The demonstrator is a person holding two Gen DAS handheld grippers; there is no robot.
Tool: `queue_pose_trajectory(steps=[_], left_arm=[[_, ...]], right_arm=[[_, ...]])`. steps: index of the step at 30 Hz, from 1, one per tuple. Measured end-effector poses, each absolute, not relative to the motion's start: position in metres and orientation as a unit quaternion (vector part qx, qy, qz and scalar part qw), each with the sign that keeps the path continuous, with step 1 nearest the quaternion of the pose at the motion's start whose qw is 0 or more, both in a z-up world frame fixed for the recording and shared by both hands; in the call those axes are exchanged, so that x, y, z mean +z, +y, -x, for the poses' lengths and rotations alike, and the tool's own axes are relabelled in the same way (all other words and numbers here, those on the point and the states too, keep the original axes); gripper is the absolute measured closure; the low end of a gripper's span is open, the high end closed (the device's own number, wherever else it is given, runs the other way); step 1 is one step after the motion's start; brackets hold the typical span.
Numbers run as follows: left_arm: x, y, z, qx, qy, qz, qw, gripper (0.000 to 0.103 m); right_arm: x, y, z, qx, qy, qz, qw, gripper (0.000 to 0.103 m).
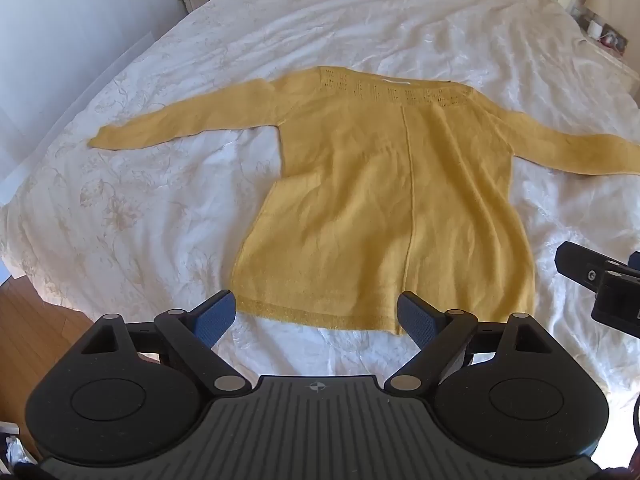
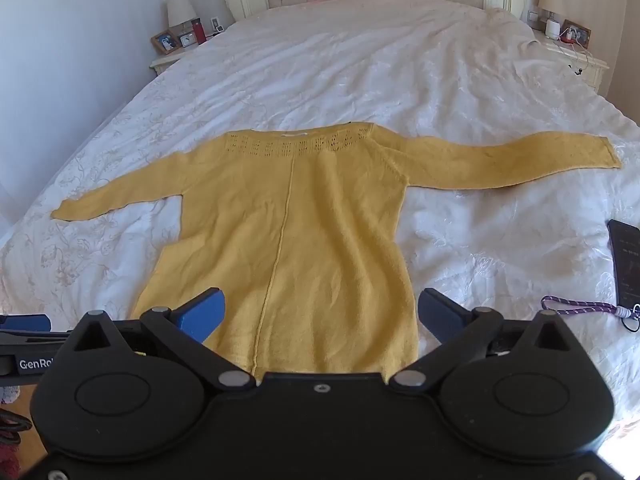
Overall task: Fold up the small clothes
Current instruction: 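Move the right tool toward the sweater sleeve cuff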
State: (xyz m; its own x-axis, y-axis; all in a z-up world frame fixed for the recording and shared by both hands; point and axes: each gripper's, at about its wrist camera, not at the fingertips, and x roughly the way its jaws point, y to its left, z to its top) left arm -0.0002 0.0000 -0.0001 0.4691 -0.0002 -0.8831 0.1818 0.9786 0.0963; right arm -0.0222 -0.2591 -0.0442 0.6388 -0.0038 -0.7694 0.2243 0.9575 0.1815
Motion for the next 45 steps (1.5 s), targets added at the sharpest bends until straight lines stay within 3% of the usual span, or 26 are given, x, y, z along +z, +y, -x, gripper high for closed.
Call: queue_pose_trajectory(steps=[41,45], left_arm=[[-0.024,-0.007,-0.042,-0.049,0.535,-0.091,0.838,0.015],[-0.035,-0.001,-0.060,-0.045,0.548,-0.094,0.830,0.019]], right_arm=[[-0.064,-0.273,-0.025,-0.060,0.452,-0.161,0.875,0.001],[-0.076,-0.282,-0.034,-0.052,0.439,-0.189,0.877,0.001]])
